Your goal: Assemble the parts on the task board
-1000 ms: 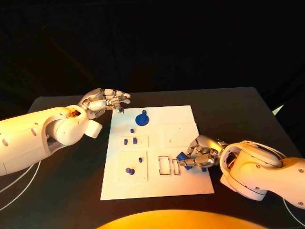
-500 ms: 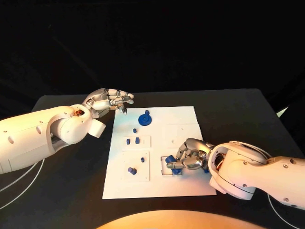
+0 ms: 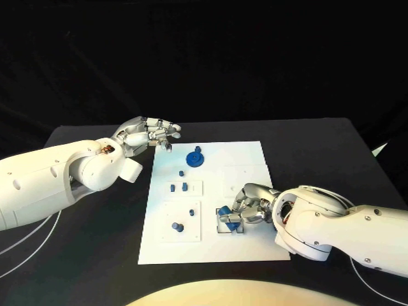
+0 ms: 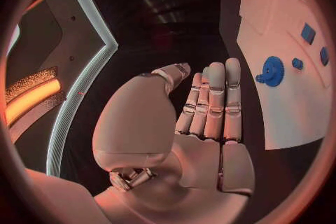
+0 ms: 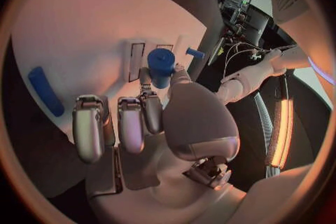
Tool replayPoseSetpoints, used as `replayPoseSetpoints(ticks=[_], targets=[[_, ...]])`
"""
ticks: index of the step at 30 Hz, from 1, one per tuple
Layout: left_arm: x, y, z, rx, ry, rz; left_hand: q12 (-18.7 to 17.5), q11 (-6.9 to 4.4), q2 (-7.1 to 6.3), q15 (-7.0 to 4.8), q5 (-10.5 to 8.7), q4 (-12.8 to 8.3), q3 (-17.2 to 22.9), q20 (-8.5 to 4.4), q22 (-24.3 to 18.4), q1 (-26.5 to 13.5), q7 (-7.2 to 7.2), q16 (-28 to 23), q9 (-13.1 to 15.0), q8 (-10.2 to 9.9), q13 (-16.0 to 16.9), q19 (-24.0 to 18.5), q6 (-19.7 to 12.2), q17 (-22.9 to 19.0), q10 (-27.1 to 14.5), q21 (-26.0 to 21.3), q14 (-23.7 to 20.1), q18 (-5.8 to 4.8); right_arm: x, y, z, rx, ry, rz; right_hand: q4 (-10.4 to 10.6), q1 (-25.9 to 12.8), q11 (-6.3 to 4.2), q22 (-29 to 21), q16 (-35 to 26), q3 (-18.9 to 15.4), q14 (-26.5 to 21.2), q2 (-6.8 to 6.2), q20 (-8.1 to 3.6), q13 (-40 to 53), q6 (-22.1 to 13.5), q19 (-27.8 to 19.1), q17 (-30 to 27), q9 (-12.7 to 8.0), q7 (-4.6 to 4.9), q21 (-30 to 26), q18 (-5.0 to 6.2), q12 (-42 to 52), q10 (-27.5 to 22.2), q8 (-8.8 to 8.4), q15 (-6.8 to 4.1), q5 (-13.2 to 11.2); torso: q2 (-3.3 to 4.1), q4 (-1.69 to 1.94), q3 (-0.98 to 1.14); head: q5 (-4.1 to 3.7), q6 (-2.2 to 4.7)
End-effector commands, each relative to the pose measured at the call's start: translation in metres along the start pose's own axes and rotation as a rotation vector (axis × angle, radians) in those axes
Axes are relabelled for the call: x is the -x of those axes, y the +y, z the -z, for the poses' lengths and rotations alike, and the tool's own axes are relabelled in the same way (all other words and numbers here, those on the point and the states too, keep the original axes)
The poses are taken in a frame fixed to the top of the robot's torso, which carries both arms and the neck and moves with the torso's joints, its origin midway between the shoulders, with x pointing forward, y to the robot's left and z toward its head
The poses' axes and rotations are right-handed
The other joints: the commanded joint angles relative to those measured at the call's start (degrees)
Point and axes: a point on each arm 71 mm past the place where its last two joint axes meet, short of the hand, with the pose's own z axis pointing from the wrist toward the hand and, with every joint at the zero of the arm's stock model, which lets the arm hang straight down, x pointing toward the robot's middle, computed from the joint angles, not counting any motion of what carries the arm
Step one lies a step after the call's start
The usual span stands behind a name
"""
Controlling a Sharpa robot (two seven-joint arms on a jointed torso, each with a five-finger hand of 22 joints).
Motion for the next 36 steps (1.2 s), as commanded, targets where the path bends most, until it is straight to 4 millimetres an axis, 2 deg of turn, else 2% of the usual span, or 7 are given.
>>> replayPoseSetpoints(ticks=[1,6,15,16,19,26,36], targets=[[-0.002,-0.001,0.000,-0.007,0.016,0.012,0.28,-0.22,0.53,-0.16,0.05,0.35,0.13,0.00,-0.08,0.00,-0.23,0.27,0.10,0.37,0.07,0.37,0.39,-0.08,-0.33,-0.23,-0.33,0.86,0.000,-0.001,-0.002,-0.008,-0.009,0.043,-0.01,-0.88,-0.26,13.67,0.11,-0.72,4.35,0.24,-0.47,3.24,1.56,4.25,6.88,0.03,-1.00,-0.30,-0.20,-0.31,0.07,0.36,-0.52,-0.37,0.01,-0.02,0.02,0.11,-0.04],[-0.002,-0.001,0.000,-0.006,0.016,0.012,0.28,-0.22,0.53,-0.16,0.05,0.35,0.13,0.00,-0.08,0.00,-0.23,0.27,0.10,0.37,0.07,0.37,0.39,-0.08,-0.33,-0.23,-0.33,0.86,-0.001,0.001,-0.003,-0.003,-0.008,0.047,0.03,-2.94,-0.36,13.69,0.13,-2.25,4.39,1.21,-0.58,3.44,1.70,4.28,7.01,0.35,-1.13,-0.20,-0.22,-0.41,0.25,0.71,-0.64,-0.72,0.00,-0.02,0.03,0.25,-0.10],[-0.001,-0.001,0.001,-0.005,0.013,0.011,0.31,-0.23,0.54,-0.17,0.05,0.39,0.11,-0.01,-0.11,0.00,-0.24,0.28,0.13,0.43,0.07,0.40,0.44,-0.09,-0.35,-0.28,-0.34,0.86,-0.002,0.003,-0.004,0.005,-0.006,0.068,0.01,-8.70,-0.46,13.68,0.07,-8.84,4.41,4.02,-0.69,3.87,1.53,4.26,7.12,1.32,-1.21,-0.28,-0.21,-0.95,0.49,1.65,-0.71,-7.79,-0.02,-0.01,-0.03,0.12,-0.08],[-0.001,-0.001,0.001,-0.005,0.013,0.011,0.31,-0.23,0.54,-0.17,0.05,0.39,0.11,-0.01,-0.11,0.00,-0.24,0.28,0.13,0.43,0.07,0.40,0.44,-0.09,-0.35,-0.28,-0.34,0.86,-0.002,0.004,-0.004,0.006,-0.006,0.073,0.02,-9.81,-0.44,13.62,0.01,-10.15,4.39,4.15,-0.68,3.83,1.42,4.19,7.03,1.43,-1.19,-0.48,-0.17,-1.16,0.43,1.73,-0.69,-9.70,-0.03,-0.02,-0.04,0.13,-0.09],[-0.001,-0.001,0.001,-0.005,0.013,0.011,0.31,-0.23,0.54,-0.17,0.05,0.39,0.11,-0.01,-0.11,0.00,-0.24,0.28,0.13,0.43,0.07,0.40,0.44,-0.09,-0.35,-0.28,-0.34,0.86,-0.002,0.004,-0.003,0.010,-0.006,0.087,0.11,-11.47,-0.42,13.59,-0.05,-11.94,4.37,4.10,-0.67,3.82,1.30,4.14,6.97,1.61,-1.18,-0.62,-0.14,-1.43,0.38,1.85,-0.68,-11.21,-0.04,-0.02,0.00,0.17,-0.11],[0.000,-0.001,0.001,-0.005,0.011,0.010,0.31,-0.23,0.54,-0.17,0.05,0.39,0.11,-0.01,-0.11,0.00,-0.24,0.28,0.13,0.43,0.07,0.40,0.44,-0.09,-0.35,-0.28,-0.34,0.86,-0.001,0.003,0.000,0.017,-0.016,0.102,-0.10,-11.67,-0.44,13.62,-0.02,-12.52,4.40,3.85,-0.68,3.96,1.29,4.18,7.09,1.73,-1.20,-0.49,-0.17,-1.41,0.46,1.96,-0.70,-11.25,-0.04,-0.04,0.03,0.15,-0.11],[0.000,-0.001,0.002,-0.005,0.009,0.010,0.35,-0.24,0.61,-0.19,0.06,0.46,0.11,-0.03,-0.16,0.01,-0.24,0.28,0.16,0.46,0.07,0.45,0.42,-0.10,-0.36,-0.35,-0.34,0.86,0.000,0.000,0.014,0.044,-0.028,0.080,-0.47,-0.25,-0.55,13.72,0.16,-13.82,4.52,5.36,-0.77,4.87,1.10,4.31,7.72,2.05,-1.32,-0.11,-0.25,-1.24,0.94,2.10,-0.80,-6.36,-0.05,-0.08,0.04,0.13,-0.22]])
